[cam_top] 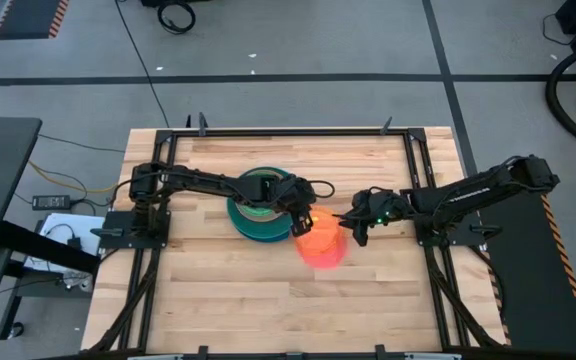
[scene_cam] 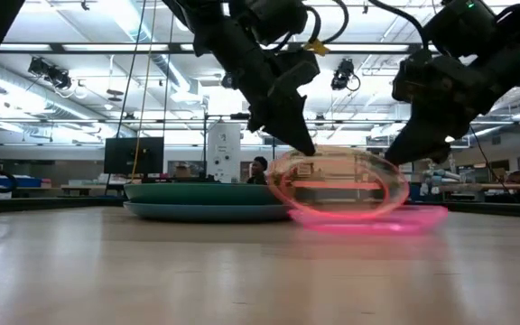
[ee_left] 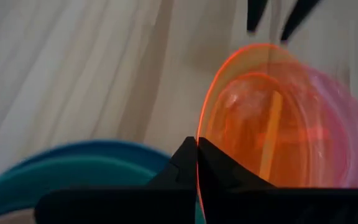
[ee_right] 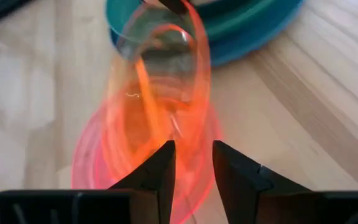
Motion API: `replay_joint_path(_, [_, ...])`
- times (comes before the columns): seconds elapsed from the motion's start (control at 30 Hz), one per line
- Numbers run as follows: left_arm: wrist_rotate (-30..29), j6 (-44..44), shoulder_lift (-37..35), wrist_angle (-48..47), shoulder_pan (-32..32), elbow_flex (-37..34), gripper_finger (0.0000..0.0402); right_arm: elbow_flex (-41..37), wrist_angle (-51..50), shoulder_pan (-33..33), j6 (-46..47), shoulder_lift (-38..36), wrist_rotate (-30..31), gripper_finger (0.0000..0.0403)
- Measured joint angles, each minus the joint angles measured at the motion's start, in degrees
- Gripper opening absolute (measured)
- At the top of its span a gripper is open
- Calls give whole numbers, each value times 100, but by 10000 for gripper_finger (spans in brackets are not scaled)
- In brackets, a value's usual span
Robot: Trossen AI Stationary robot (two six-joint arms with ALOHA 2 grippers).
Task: Stack plastic plates
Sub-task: Stack the transparent orange plate on top of the transparent light-green plate
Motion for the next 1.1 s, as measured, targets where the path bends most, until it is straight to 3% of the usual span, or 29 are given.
replay_joint_path(0.3, [26,-103,-354,-764,-27,2,8,0,-627,10,93,-344,288,115])
replay_joint_path(0.57, [-463,-119,-878,-1596,62,-26,8,-4,-698,11,114,-234,407,115])
replay_joint_path(1.1, [-475,195,-1175,-2905,1103,-28,8,-4,-683,499,389,-62,777,115])
